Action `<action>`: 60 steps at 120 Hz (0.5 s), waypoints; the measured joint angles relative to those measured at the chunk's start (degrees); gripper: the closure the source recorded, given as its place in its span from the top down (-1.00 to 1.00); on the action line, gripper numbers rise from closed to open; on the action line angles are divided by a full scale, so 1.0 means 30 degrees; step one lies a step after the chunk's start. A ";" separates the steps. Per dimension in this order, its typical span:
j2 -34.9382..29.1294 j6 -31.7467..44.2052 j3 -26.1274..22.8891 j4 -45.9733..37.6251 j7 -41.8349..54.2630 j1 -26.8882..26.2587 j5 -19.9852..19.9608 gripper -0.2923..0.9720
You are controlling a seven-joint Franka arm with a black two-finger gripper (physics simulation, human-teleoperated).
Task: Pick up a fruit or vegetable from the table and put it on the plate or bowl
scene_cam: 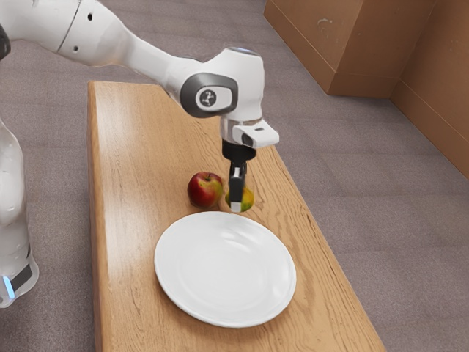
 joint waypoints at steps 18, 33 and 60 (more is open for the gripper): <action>0.1122 0.0482 -0.1979 0.0611 -0.0022 0.0003 -0.0720 -0.02; 0.1205 0.0697 -0.3342 0.0809 -0.0122 -0.0043 -0.0993 -0.01; 0.1264 0.0895 -0.3712 0.0851 -0.0216 -0.0023 -0.1122 0.15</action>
